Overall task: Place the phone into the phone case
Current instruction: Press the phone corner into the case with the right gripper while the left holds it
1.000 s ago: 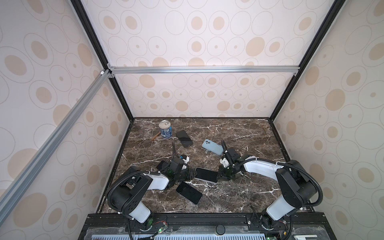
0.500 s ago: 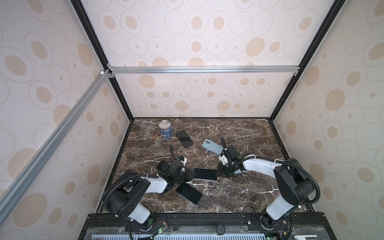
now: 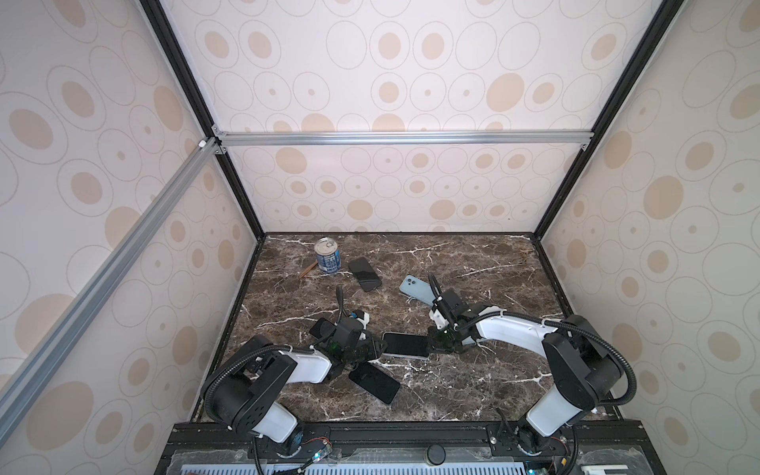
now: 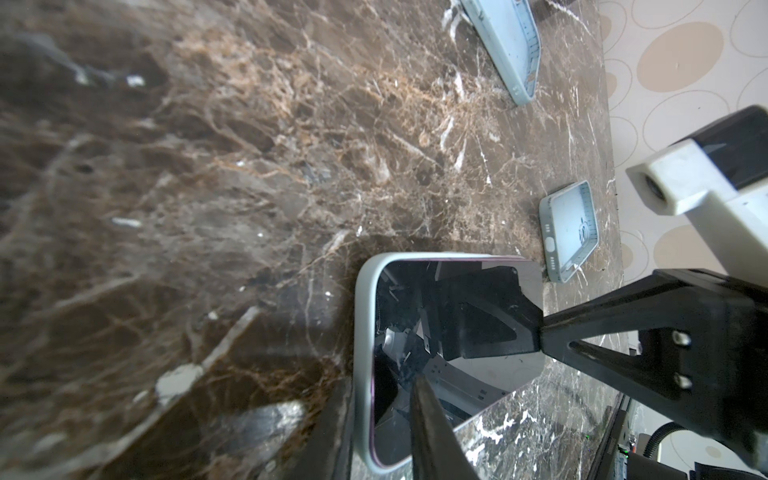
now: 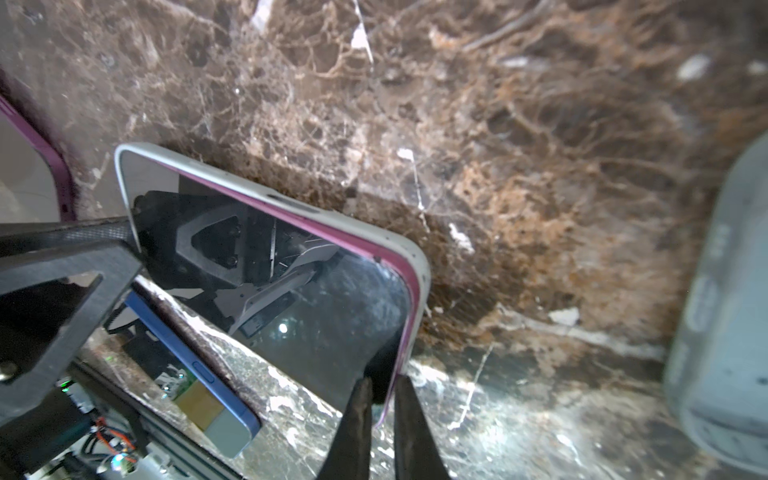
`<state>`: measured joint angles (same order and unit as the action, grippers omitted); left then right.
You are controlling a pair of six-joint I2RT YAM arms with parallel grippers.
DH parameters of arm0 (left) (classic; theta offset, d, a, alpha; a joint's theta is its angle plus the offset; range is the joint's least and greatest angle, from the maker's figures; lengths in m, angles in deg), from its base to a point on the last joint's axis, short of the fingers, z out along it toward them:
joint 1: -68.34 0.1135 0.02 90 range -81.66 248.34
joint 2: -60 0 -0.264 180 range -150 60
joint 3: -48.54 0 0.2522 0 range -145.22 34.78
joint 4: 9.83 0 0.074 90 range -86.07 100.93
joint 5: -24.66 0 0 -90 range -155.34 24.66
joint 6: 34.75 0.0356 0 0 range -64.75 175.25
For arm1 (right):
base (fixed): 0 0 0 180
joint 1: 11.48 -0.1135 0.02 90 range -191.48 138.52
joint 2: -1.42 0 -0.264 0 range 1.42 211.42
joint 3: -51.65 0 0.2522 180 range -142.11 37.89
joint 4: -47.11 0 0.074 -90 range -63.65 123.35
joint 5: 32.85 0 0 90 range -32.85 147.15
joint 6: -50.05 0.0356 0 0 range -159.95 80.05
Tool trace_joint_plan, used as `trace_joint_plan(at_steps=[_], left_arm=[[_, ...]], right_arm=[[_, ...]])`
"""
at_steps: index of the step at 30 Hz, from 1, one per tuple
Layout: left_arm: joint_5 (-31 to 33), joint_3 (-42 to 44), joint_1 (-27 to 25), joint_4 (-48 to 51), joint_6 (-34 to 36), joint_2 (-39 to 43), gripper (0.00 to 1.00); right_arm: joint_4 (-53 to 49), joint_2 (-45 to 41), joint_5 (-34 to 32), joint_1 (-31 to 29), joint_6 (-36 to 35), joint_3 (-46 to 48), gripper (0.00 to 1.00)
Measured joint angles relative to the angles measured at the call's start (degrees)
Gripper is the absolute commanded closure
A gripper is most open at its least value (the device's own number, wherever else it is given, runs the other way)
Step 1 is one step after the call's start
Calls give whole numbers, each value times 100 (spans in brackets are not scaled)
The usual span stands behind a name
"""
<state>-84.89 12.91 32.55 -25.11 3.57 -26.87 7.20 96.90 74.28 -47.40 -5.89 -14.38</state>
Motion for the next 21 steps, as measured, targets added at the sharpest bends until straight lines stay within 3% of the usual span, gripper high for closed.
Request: trace_joint_plan(at_steps=[21], left_arm=[[68,52,4,-66,2,4,75]], right_arm=[[-282,459,-179,-129,118,-323,86]])
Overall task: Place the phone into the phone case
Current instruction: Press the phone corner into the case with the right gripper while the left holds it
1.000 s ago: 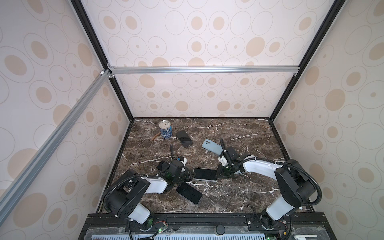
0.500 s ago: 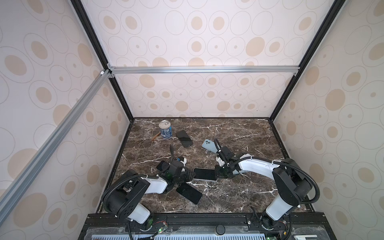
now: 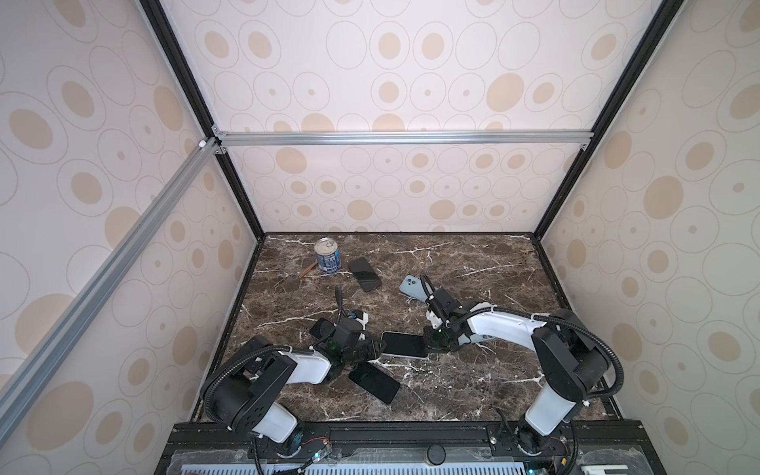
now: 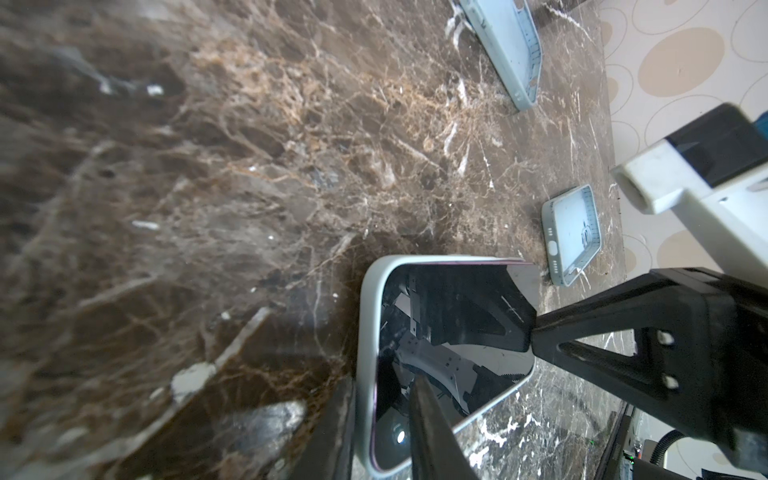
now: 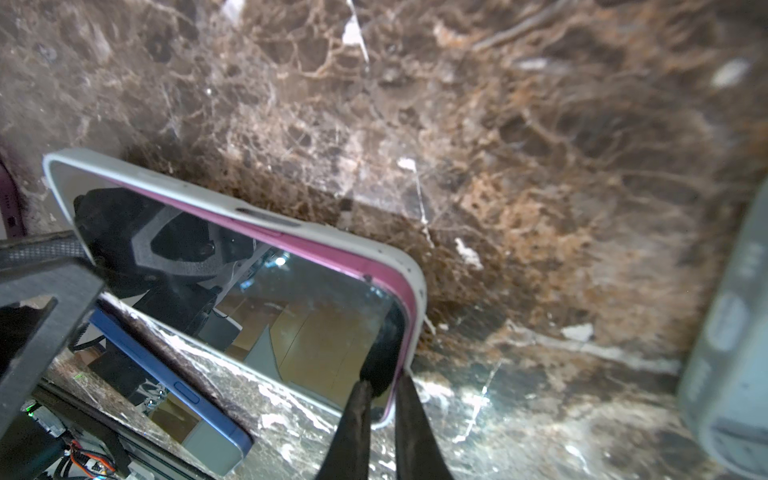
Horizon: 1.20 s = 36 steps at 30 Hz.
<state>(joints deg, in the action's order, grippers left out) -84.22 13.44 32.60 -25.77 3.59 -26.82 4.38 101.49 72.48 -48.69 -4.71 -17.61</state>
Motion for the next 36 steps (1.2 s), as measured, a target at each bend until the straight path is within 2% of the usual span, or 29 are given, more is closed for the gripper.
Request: trace_joint_plan(at_steps=[3,7,11,19,36], left_arm=[[17,-15,0,59,2,31,75],[118,-197,-9,612,101,179,74],[293,-551,13,1283,291,262,73],[345,-1113,164,1600,546,142,70],[181,-1113,201,1604,671,-264,73]], right_arm=[[-153,0,-116,-55,-50,-116,83],[-535,-66,-640,-326,-203,-426,77],[-992,-164,-984,-352,-426,-581,78],[-841,-498,-586,289,-640,-662,80],[-511,339,-162,348,-955,-901,86]])
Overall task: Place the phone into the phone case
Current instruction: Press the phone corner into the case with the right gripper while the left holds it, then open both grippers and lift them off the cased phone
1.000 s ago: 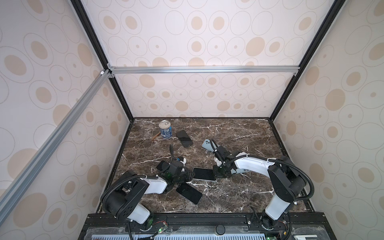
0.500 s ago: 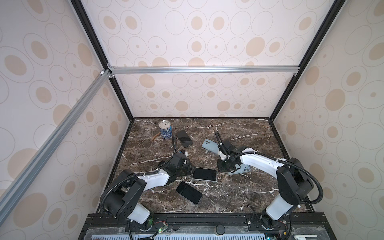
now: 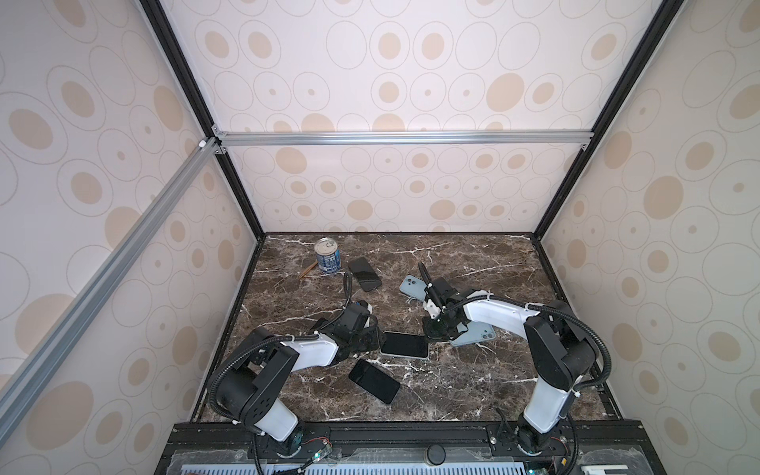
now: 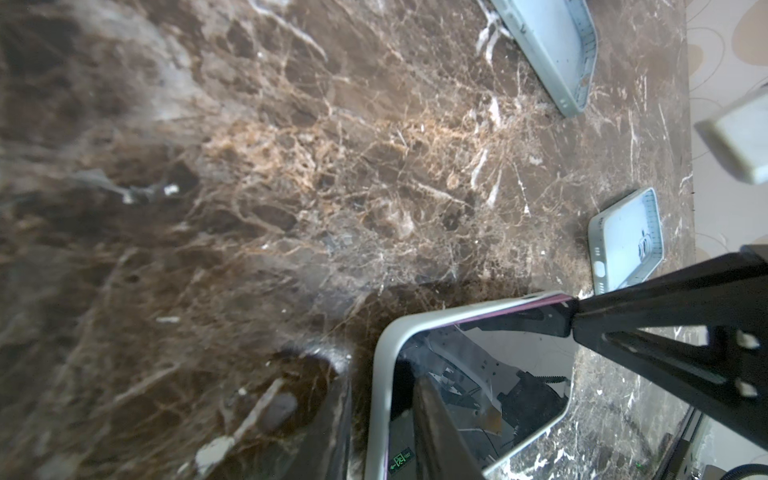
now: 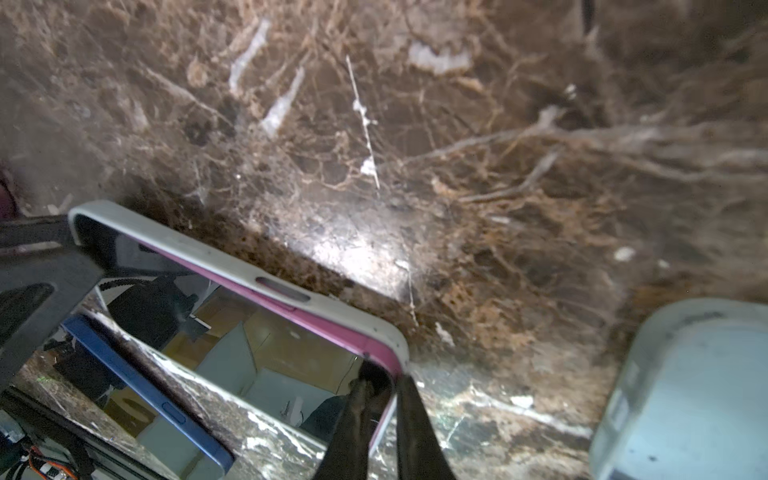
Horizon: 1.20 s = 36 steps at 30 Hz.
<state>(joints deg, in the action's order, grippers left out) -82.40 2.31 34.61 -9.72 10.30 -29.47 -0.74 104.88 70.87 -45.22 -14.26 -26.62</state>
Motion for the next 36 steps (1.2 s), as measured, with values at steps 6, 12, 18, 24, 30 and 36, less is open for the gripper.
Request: trace_joint_plan(at_steps=[6,12,18,24,30,36], left_arm=[[-50,74,7,-144,0,0,73],[-83,125,22,-232,0,0,73],[-87,168,24,-310,0,2,73],[-83,203,24,-345,0,17,73],[-44,50,42,-39,59,44,73],[238,-1069,260,1130,678,199,71]], right_arm=[[-177,103,-85,-20,-79,-131,86],[-415,323,-479,-271,-107,-302,84],[-448,483,-1016,-531,-79,-413,81],[-409,492,-1108,-595,-68,-413,79],[-553,466,-1215,-623,-192,-566,69],[-1093,540,-1445,-660,-776,-1217,54]])
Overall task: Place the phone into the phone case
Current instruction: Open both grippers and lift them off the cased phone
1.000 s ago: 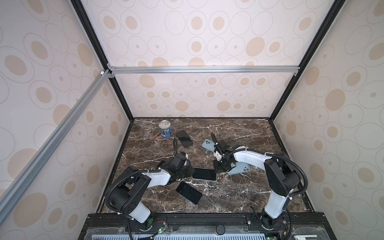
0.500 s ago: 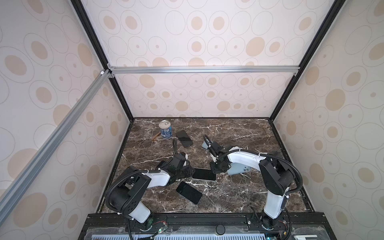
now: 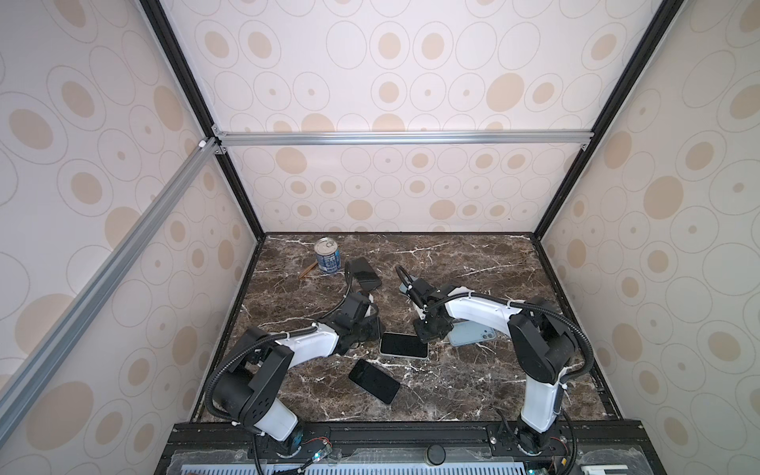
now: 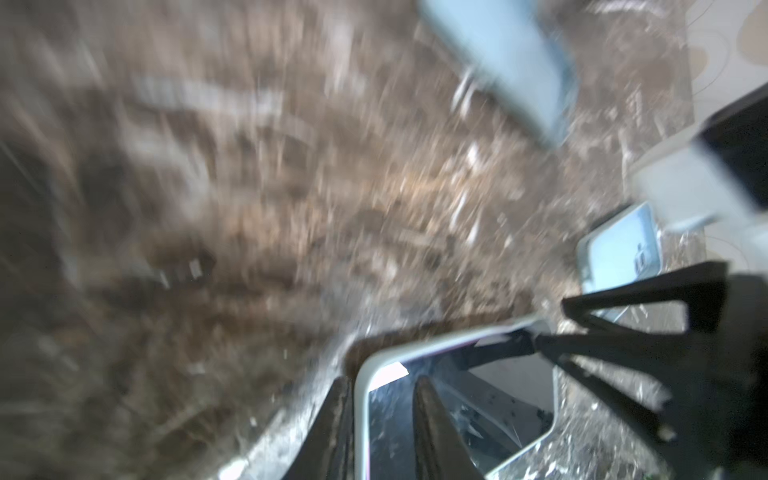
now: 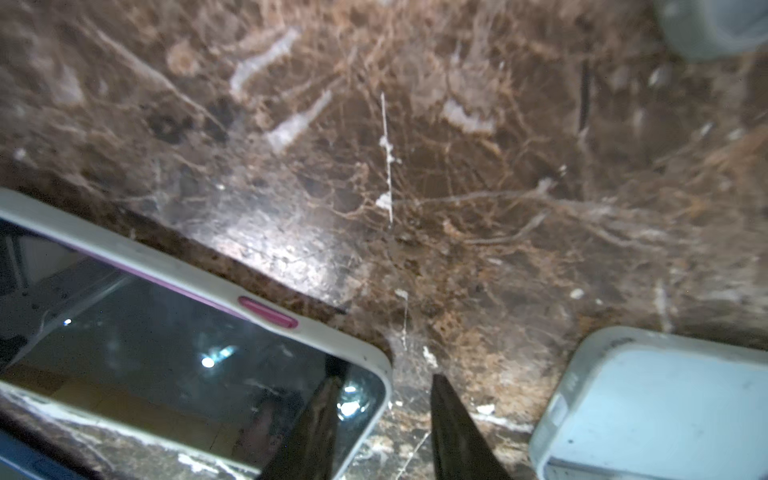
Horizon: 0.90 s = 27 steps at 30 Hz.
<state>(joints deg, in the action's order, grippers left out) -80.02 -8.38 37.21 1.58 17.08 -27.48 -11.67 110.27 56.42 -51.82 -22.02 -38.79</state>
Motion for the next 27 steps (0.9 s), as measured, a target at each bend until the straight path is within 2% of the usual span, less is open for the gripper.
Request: trace_joint_plan(at_steps=[4,7,11,16,20,22,23,24,25,27], left_arm=[[391,-737,192,472,708,623,67],[688,-909,286,492,1285,1255,65],[1078,-369,323,138,1703,2085,63],[1154,743,323,-131,1943,2441,61],[1198,828,323,-175,2214,2575,59],[1239,828,323,-216,2337,2785,57],[1259,828,323,-256,2404,2894,50],[1274,826,323,-297,2470,2988,50],[1292,826,323,-321,2522,3058,49],[1329,822,323,-337,2629,3171,49]], right_arm=[[-98,-125,85,-11,-629,-828,46],[120,-568,238,-13,-1161,-1049,35],[476,-1316,623,-15,-2094,-931,22],[743,-1639,1182,-20,-3453,-485,16],[765,-1576,1429,-20,-4385,-44,14],[761,-1497,1528,-20,-4811,42,10],[772,-1462,1589,-20,-5014,85,9],[796,-1434,1661,-20,-5209,155,8],[813,-1412,1716,-22,-5335,216,4],[826,-1340,1818,-20,-5547,332,2]])
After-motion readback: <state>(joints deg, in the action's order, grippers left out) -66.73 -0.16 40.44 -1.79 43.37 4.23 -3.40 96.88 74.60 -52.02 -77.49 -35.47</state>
